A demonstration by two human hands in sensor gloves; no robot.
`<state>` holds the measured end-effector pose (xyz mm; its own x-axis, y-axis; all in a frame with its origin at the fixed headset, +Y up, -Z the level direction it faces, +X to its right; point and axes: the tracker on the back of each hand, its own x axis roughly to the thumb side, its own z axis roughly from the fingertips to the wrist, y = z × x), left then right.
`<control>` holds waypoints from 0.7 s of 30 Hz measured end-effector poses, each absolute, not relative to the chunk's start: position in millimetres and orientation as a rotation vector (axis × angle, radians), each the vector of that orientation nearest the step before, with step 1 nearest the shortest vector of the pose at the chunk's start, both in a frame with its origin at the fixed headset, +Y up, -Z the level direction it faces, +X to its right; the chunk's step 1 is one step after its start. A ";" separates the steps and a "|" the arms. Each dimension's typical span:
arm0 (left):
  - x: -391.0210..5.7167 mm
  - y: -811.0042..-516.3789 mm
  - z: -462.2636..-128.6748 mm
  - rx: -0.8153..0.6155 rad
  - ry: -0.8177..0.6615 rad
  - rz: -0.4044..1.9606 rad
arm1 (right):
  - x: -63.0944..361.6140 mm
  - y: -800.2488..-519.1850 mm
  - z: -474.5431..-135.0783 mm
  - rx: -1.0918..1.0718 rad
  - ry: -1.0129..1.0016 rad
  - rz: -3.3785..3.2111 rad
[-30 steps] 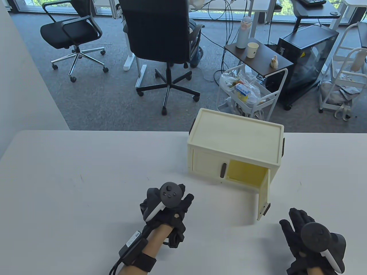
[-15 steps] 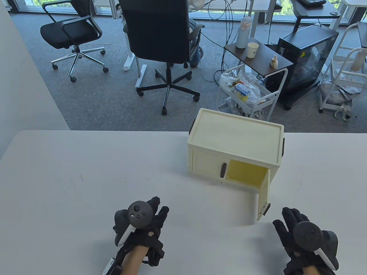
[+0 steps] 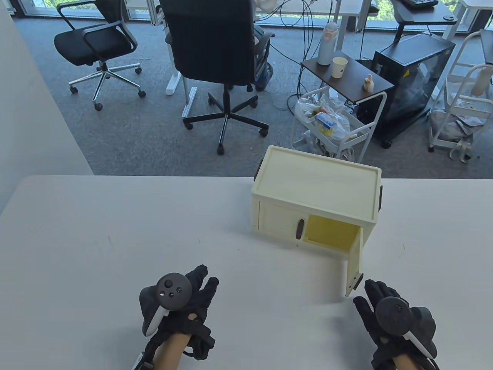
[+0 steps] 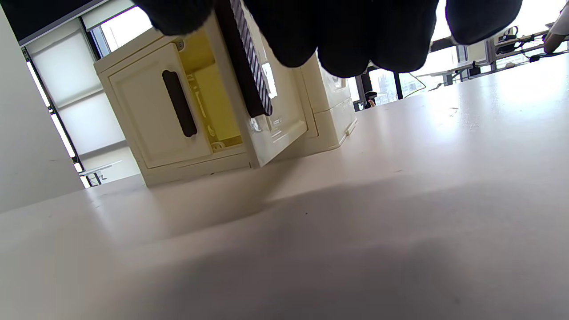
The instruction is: Close cabinet door
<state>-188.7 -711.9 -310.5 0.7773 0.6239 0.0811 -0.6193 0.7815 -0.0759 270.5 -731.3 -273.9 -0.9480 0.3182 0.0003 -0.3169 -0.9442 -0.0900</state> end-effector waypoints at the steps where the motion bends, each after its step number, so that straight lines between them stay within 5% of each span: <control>1: -189.1 -712.5 -310.8 -0.051 -0.105 0.679 | 269.8 -731.4 -274.6 -0.033 -0.137 2.812; 21: -184.9 -713.2 -310.6 -0.092 -0.150 0.782 | 196.2 -726.9 -329.0 -0.071 -0.184 2.855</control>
